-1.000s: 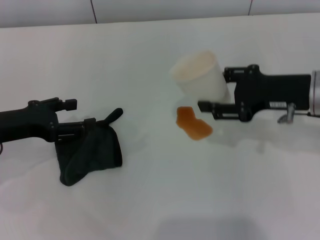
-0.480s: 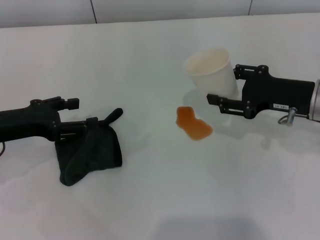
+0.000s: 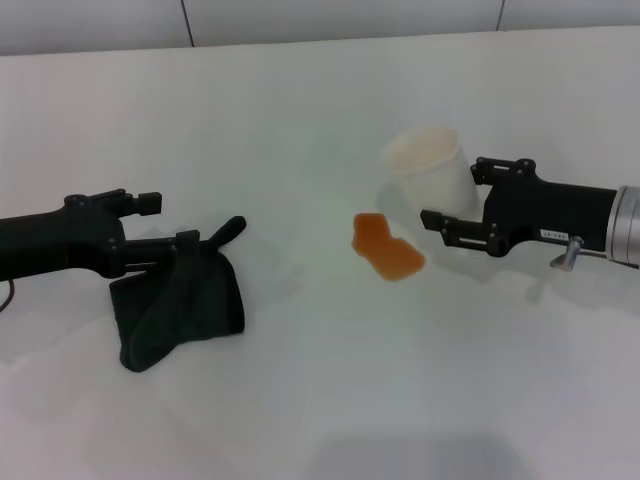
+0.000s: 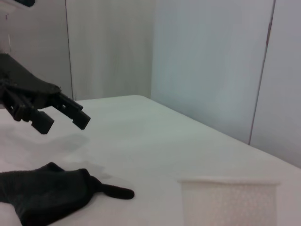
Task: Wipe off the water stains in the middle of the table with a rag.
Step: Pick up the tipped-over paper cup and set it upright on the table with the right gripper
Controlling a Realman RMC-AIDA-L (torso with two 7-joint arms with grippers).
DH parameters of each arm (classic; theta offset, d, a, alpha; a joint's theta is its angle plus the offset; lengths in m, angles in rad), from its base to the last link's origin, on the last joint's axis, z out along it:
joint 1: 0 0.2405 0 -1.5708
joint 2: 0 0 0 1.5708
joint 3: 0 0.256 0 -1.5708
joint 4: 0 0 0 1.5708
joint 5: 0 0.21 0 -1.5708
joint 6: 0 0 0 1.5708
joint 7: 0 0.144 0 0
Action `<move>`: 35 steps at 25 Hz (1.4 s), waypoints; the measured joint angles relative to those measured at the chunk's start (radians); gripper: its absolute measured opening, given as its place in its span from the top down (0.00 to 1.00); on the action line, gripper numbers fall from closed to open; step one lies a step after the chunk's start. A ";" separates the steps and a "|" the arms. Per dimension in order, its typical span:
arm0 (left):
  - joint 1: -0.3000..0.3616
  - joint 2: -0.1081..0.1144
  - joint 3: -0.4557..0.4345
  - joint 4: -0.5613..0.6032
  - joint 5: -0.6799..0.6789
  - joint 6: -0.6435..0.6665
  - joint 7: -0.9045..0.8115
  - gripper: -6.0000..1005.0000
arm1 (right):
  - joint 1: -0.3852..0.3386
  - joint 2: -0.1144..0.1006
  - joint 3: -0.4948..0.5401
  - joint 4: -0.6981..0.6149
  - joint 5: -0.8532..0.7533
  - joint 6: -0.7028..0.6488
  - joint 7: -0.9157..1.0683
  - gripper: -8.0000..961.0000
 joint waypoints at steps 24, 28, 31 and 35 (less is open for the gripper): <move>-0.003 -0.004 0.000 0.003 0.000 0.002 -0.001 0.12 | 0.001 0.003 -0.009 0.116 0.030 0.124 -0.057 0.32; -0.003 -0.004 0.000 0.003 0.000 0.004 -0.001 0.12 | -0.005 0.000 -0.009 0.113 0.029 0.121 -0.053 0.32; -0.001 -0.004 0.000 0.003 0.000 0.005 -0.002 0.12 | -0.008 -0.001 -0.011 0.109 0.028 0.118 -0.049 0.32; -0.003 -0.004 0.000 0.002 0.000 0.006 -0.002 0.12 | -0.009 -0.001 -0.008 0.107 0.025 0.117 -0.047 0.32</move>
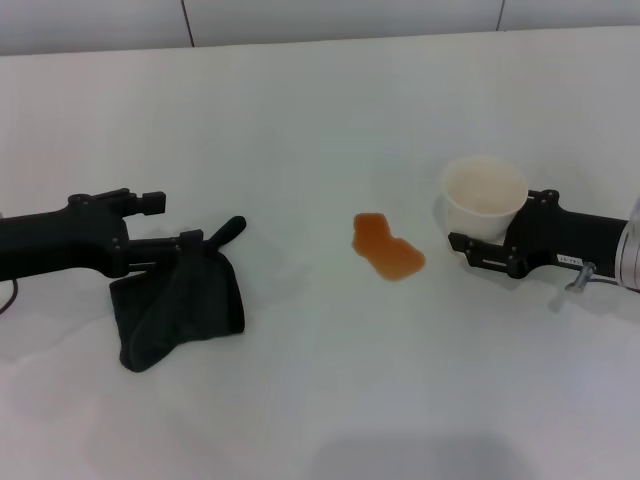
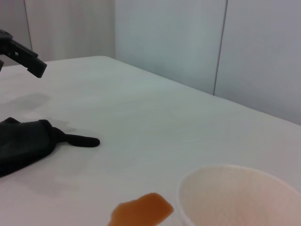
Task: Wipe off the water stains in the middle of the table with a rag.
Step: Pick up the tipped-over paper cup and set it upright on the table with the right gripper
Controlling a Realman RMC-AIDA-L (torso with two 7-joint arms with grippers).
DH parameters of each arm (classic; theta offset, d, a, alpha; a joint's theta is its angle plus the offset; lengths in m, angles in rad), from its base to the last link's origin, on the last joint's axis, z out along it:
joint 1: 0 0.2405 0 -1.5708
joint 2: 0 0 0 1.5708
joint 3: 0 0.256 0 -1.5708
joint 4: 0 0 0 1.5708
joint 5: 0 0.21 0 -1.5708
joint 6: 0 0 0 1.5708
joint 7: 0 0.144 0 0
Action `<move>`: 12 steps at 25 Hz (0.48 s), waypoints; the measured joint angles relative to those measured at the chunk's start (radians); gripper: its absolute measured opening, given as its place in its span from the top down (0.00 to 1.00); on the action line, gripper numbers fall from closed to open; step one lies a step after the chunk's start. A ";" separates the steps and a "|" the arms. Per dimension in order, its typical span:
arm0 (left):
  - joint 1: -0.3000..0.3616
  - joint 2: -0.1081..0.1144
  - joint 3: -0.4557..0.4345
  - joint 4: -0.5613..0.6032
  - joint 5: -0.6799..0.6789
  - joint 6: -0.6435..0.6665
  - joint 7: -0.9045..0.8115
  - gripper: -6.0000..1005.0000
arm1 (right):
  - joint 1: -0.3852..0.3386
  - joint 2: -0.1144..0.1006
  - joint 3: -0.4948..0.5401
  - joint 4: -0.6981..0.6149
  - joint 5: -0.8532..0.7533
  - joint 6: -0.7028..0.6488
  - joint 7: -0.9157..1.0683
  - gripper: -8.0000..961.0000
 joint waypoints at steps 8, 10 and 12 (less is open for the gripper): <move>0.001 -0.001 0.000 -0.001 0.000 -0.002 0.000 0.12 | 0.005 -0.002 0.004 -0.003 -0.001 0.008 0.035 0.32; 0.001 -0.001 0.000 -0.001 0.000 -0.002 0.000 0.12 | 0.006 -0.003 0.004 -0.005 -0.001 0.005 0.038 0.31; 0.001 -0.001 0.000 -0.001 0.000 -0.003 0.000 0.12 | 0.008 -0.004 0.004 -0.005 -0.002 0.005 0.045 0.31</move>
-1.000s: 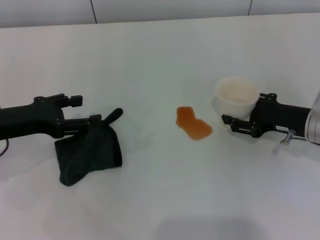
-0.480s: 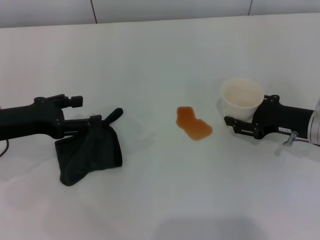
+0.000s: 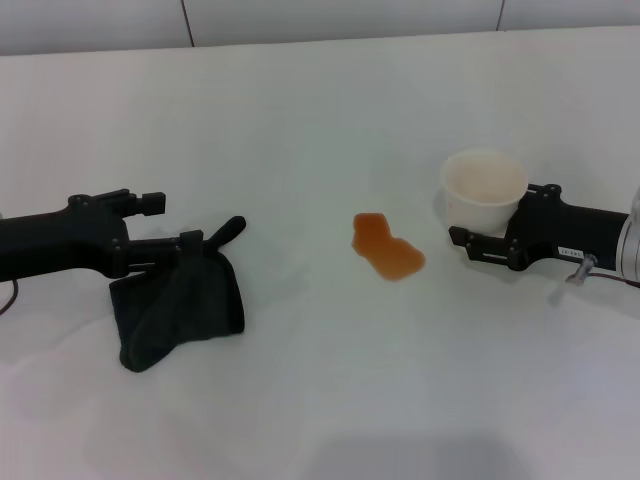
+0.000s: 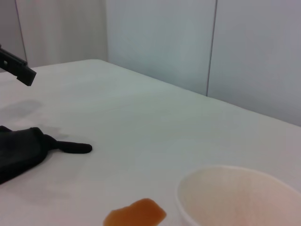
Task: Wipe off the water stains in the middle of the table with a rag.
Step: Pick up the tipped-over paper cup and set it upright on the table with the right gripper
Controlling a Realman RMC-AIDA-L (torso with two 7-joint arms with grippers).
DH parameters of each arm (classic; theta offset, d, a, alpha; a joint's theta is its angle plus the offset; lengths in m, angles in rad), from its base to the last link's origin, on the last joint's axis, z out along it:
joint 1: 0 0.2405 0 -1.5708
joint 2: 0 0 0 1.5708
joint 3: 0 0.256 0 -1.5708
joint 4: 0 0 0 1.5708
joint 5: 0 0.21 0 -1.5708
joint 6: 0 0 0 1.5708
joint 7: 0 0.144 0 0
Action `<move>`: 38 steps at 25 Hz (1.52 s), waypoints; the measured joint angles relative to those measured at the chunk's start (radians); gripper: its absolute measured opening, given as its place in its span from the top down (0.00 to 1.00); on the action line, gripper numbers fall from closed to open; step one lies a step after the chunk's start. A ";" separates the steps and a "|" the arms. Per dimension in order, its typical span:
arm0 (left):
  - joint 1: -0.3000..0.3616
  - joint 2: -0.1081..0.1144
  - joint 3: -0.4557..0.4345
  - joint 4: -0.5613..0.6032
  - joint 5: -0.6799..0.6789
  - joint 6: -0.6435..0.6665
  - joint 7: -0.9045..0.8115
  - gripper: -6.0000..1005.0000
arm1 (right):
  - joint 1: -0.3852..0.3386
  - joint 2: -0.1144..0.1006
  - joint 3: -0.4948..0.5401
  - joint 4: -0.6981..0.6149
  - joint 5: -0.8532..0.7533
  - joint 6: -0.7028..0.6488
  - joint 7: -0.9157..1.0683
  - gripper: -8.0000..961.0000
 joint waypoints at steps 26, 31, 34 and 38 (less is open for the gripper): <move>-0.001 0.005 0.000 -0.001 0.000 -0.002 -0.002 0.12 | -0.009 -0.008 -0.005 -0.026 -0.012 0.000 0.057 0.09; -0.001 0.006 0.000 0.002 0.009 -0.003 -0.007 0.12 | -0.018 -0.010 -0.002 -0.054 -0.066 -0.003 0.104 0.09; -0.001 0.005 0.000 0.004 0.009 -0.004 -0.011 0.12 | -0.050 -0.009 0.001 -0.123 -0.126 -0.003 0.156 0.09; -0.001 0.005 0.000 0.005 0.009 -0.004 -0.012 0.12 | -0.106 -0.007 0.002 -0.205 -0.142 -0.003 0.176 0.09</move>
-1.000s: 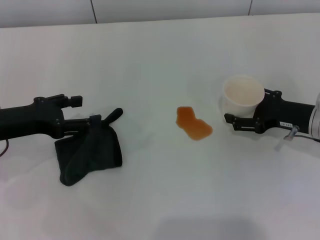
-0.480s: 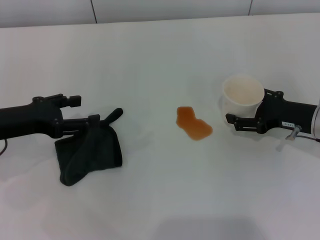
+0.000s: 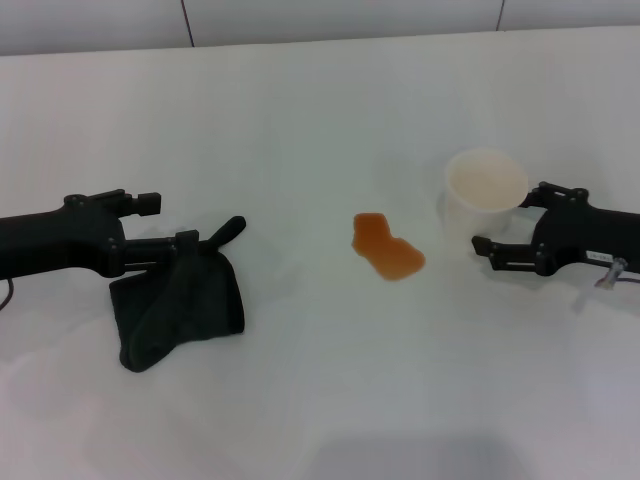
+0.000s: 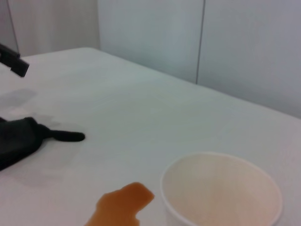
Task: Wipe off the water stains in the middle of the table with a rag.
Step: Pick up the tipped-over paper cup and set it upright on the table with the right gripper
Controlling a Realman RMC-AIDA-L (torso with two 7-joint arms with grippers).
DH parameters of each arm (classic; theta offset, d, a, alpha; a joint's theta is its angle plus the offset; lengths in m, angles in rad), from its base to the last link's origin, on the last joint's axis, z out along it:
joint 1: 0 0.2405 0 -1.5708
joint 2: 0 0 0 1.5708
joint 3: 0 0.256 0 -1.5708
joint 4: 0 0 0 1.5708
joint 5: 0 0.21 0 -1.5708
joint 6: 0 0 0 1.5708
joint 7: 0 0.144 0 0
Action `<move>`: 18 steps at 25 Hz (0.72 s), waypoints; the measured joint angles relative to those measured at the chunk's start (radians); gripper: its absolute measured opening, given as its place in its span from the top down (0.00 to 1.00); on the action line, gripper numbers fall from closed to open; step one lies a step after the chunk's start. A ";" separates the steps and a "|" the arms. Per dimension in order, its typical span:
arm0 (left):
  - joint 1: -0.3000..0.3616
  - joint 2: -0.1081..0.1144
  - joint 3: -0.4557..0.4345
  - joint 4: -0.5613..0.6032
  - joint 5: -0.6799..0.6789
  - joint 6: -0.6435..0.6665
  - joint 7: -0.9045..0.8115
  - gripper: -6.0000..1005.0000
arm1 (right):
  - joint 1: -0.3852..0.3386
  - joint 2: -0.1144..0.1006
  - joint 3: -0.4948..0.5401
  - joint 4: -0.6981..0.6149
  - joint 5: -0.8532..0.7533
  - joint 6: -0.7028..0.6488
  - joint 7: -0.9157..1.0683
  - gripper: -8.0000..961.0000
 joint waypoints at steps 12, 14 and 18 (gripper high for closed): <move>0.000 0.000 0.000 0.001 0.000 0.005 -0.001 0.12 | -0.081 -0.005 0.024 -0.130 -0.087 -0.014 0.090 0.09; 0.001 -0.001 0.000 0.001 0.000 0.005 -0.001 0.12 | -0.089 -0.005 0.035 -0.148 -0.107 -0.015 0.109 0.09; 0.003 -0.002 0.000 0.001 0.000 0.006 -0.001 0.12 | -0.107 -0.003 0.066 -0.185 -0.114 -0.018 0.117 0.09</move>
